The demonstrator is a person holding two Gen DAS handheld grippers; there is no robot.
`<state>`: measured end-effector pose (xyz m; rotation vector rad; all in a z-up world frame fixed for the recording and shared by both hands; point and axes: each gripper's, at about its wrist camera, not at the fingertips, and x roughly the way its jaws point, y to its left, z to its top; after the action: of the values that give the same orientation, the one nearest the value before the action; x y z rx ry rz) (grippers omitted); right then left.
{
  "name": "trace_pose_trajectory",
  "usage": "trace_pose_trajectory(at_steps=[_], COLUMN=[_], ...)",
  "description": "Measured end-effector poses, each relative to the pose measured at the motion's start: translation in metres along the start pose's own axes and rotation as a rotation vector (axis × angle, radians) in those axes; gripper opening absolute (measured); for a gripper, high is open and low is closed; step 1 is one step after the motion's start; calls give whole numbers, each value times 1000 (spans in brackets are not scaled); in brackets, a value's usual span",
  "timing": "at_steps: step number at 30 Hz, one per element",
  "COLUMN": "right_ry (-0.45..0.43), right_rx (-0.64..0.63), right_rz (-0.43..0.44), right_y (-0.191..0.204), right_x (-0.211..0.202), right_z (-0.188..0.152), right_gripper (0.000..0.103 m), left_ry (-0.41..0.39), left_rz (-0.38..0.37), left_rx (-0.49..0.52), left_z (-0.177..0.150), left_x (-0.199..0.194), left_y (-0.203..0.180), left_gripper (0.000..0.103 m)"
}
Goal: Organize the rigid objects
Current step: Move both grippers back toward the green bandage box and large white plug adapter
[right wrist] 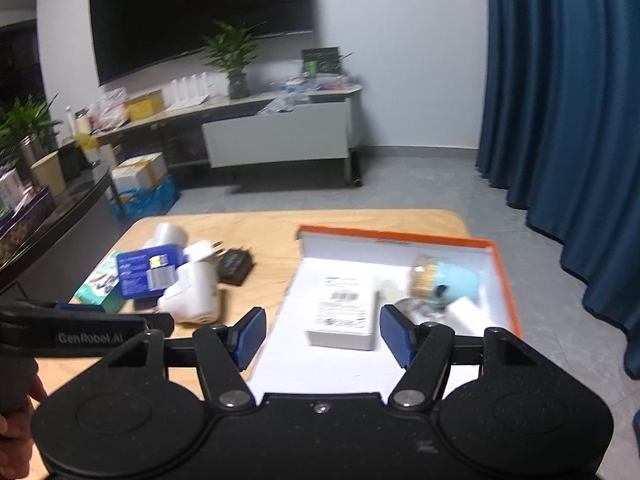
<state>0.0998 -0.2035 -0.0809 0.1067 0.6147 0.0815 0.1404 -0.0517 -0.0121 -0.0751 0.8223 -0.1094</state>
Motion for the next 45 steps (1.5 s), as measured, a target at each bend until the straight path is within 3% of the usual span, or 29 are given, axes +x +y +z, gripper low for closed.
trace_pose_trajectory(at_steps=[17,45], right_ry=[53,70], right_rx=[-78,-87], right_rz=[85,112], right_y=[58,77], right_x=[27,44], right_z=[-3,-5], right_gripper=[76,76], left_ry=[-6,-23], left_rz=[55,76], left_rx=[-81,-129], left_z=[-11,-13], left_x=[-8,-8], left_y=[59,87], left_gripper=[85,86])
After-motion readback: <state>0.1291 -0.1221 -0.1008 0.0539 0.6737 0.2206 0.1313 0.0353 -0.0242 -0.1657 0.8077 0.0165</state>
